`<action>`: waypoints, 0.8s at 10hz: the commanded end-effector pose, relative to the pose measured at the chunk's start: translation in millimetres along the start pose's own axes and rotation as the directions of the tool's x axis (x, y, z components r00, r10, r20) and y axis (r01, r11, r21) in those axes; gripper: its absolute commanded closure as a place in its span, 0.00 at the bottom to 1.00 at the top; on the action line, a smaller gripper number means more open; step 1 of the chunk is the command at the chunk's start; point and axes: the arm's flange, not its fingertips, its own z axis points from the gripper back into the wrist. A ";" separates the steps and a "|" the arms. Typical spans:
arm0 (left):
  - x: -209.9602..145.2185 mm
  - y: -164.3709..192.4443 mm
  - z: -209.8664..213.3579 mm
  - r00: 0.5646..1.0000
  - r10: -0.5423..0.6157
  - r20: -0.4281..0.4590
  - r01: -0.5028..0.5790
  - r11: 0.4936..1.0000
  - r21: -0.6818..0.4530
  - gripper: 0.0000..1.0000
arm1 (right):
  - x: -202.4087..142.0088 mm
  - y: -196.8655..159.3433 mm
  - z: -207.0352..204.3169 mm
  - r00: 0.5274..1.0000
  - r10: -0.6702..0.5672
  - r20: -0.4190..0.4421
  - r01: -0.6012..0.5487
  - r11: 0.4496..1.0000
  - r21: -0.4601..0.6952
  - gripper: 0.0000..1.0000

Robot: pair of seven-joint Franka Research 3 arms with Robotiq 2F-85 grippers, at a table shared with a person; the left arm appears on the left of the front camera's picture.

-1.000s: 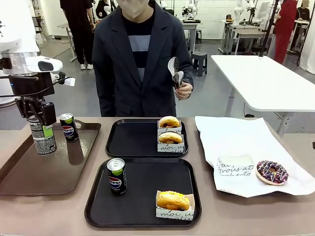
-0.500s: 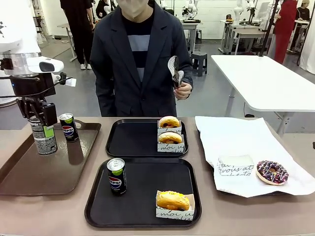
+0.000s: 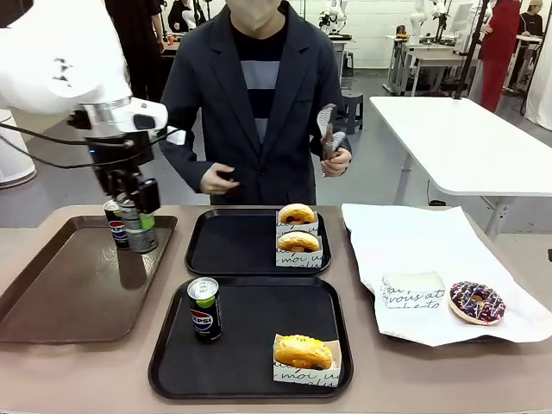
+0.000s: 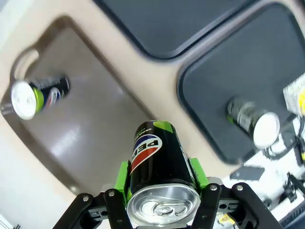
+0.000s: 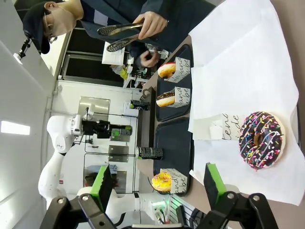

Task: Set up donuts and drinks on trays.
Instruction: Pick up one Pepsi coke from the Handle tray and place it on the Flat Tray without a Pepsi coke.

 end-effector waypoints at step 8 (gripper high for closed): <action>30.6 5.7 -12.5 0.999 0.029 0.016 -0.029 1.000 0.009 0.41 | 0.6 0.0 -0.5 1.000 0.006 0.000 -0.006 1.000 0.011 0.00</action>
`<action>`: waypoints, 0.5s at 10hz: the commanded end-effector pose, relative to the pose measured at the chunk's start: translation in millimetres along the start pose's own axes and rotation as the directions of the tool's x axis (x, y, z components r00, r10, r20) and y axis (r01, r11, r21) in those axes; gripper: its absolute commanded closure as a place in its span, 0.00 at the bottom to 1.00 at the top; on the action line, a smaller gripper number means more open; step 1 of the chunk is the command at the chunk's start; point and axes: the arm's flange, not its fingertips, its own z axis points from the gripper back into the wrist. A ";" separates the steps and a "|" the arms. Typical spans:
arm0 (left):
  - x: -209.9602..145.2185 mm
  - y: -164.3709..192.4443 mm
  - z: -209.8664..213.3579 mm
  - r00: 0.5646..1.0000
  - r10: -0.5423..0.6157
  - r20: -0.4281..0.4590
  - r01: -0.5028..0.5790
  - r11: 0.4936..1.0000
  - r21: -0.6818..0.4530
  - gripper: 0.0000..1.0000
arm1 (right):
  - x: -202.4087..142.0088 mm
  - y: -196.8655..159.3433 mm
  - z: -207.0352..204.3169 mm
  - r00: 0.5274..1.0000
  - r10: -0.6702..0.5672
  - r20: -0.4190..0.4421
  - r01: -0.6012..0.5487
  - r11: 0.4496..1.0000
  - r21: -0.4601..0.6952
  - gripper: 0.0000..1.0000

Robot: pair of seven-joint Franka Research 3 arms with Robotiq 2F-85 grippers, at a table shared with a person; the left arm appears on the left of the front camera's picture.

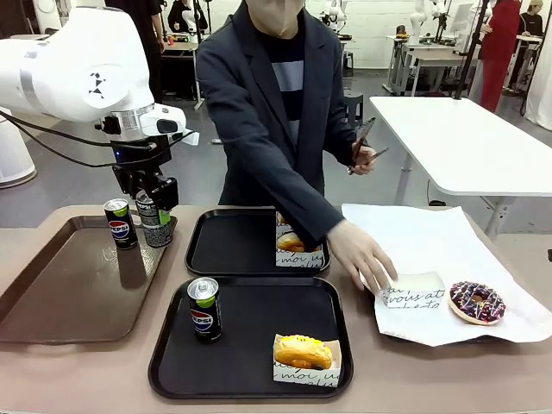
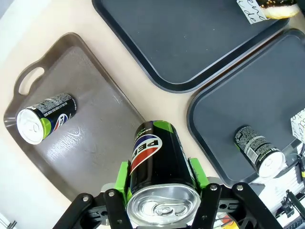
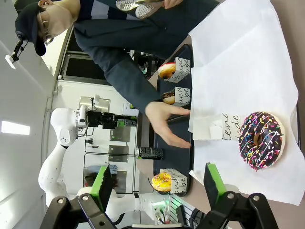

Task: Set up donuts and drinks on trays.
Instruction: Pick up one Pepsi coke from the Handle tray and place it on the Flat Tray without a Pepsi coke.

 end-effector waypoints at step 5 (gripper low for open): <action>-2.5 -1.2 5.6 1.000 -0.012 0.011 0.012 1.000 -0.013 0.41 | 0.6 0.0 -0.5 1.000 0.006 0.000 -0.006 1.000 0.011 0.00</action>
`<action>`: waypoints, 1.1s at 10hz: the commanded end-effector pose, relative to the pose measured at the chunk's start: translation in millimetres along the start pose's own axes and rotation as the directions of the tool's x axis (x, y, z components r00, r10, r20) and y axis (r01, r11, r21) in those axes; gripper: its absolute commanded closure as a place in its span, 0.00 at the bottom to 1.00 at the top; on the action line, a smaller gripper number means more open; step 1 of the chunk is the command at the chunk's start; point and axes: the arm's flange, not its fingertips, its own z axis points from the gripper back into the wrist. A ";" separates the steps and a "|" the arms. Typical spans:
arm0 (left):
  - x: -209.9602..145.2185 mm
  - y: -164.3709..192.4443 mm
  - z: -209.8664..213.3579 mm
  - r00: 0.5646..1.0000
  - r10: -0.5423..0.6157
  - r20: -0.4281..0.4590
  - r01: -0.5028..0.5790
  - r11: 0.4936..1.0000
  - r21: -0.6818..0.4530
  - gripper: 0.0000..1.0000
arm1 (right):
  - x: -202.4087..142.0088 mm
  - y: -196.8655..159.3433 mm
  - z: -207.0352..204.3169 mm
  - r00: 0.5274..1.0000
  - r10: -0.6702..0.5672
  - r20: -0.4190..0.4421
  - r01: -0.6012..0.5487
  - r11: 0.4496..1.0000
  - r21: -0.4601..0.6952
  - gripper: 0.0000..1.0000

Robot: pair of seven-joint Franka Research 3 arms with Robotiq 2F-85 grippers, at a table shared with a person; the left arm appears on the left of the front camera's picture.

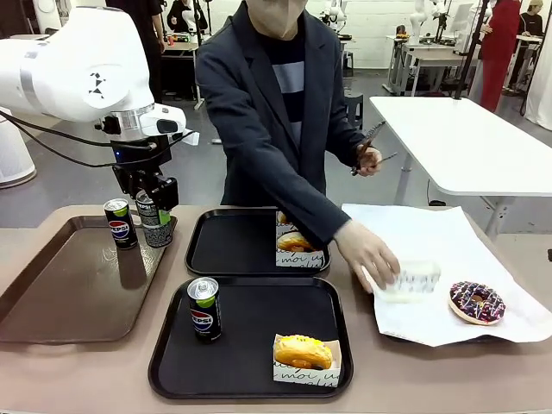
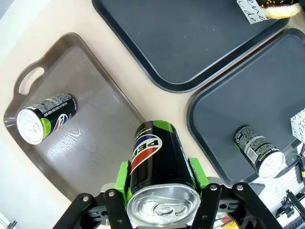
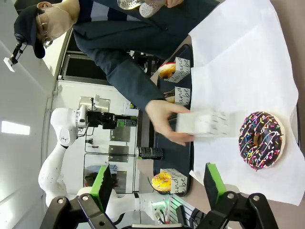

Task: Set up donuts and drinks on trays.
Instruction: Pick up one Pepsi coke from the Handle tray and place it on the Flat Tray without a Pepsi coke.

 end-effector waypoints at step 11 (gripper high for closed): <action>-85.0 -2.4 50.2 0.957 -0.275 -0.095 0.271 0.961 -0.051 0.41 | 0.6 0.0 -0.5 1.000 0.006 0.000 -0.006 1.000 0.011 0.00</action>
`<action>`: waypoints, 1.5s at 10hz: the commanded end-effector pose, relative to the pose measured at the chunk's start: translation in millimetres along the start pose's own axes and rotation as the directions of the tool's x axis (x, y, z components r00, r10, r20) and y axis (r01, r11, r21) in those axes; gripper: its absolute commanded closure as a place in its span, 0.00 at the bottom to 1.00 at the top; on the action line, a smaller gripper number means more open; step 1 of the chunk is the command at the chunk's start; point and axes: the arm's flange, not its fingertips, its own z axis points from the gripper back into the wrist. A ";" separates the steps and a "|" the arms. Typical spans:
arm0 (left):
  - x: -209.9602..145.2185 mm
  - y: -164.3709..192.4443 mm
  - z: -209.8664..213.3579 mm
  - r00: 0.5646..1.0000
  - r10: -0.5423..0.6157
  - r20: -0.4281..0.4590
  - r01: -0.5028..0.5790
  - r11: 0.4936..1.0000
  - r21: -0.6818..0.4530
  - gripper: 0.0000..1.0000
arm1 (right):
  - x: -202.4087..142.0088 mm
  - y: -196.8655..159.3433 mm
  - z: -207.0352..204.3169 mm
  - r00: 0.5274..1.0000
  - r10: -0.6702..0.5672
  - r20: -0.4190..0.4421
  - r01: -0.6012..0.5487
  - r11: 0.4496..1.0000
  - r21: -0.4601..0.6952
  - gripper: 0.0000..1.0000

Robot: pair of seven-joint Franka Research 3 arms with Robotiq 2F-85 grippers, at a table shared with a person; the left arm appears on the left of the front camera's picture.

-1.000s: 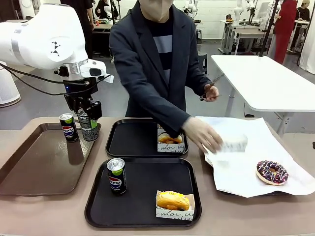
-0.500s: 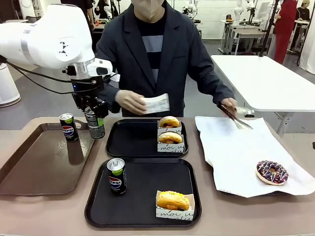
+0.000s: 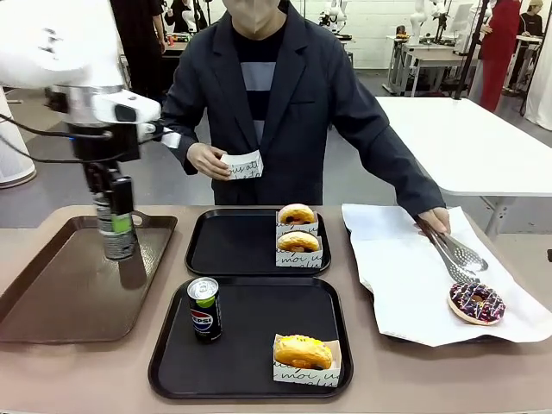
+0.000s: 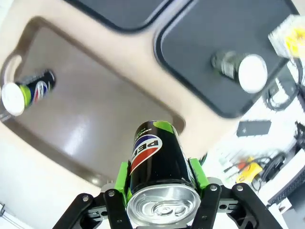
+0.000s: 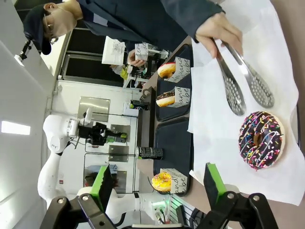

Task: Set up donuts and drinks on trays.
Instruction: Pick up one Pepsi coke from the Handle tray and place it on the Flat Tray without a Pepsi coke.

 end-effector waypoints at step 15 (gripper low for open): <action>189.6 36.6 -54.5 0.979 0.126 0.160 -0.118 0.991 -0.061 0.41 | 0.6 0.2 -0.3 1.000 0.006 0.001 -0.006 1.000 0.011 0.00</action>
